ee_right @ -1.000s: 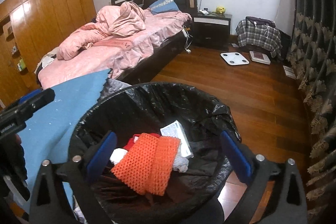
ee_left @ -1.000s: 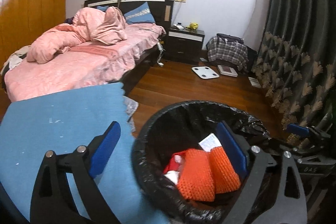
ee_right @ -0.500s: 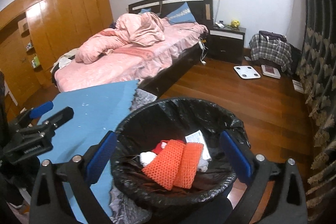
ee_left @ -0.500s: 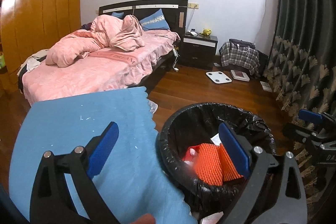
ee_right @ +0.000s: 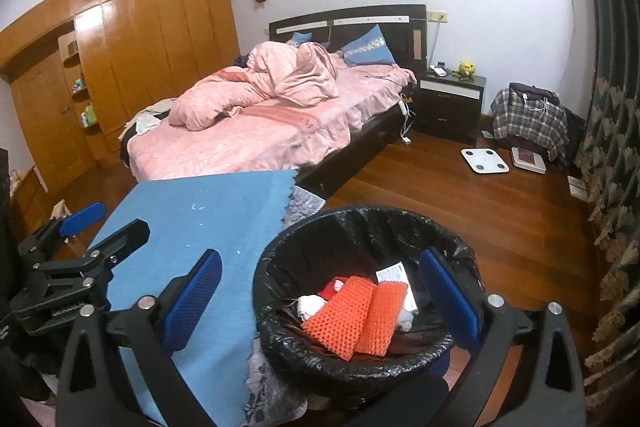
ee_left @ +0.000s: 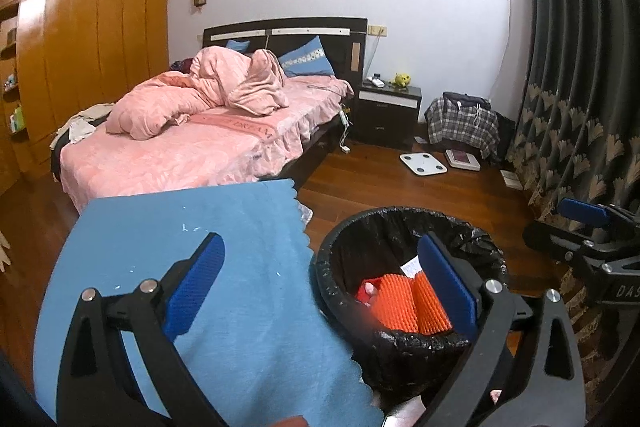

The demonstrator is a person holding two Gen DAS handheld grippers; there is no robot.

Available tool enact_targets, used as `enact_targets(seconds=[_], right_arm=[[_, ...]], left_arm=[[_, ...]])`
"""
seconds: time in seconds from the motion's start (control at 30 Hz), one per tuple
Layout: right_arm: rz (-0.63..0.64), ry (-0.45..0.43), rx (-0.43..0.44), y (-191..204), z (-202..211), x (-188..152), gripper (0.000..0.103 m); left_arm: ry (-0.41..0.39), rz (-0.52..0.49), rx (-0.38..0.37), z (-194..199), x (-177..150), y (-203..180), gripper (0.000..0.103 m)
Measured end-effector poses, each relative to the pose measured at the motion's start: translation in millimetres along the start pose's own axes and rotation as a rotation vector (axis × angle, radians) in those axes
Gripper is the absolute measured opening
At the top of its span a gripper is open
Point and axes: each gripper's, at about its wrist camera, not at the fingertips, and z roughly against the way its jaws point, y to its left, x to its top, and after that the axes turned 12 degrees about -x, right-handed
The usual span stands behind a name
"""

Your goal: Collect trash

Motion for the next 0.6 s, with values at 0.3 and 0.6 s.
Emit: enact_targets(seconds=[0.3,0.6], right_arm=[[0.022,-0.019,0.004,10,11,1,0.097],[0.031,-0.029,0.006,15,17,2,0.097]], left_arm=[[-0.02,-0.011,0.007,16,-1,-3,0.095],[-0.041,-0.003,0.01,26,-2,-4,0.095]])
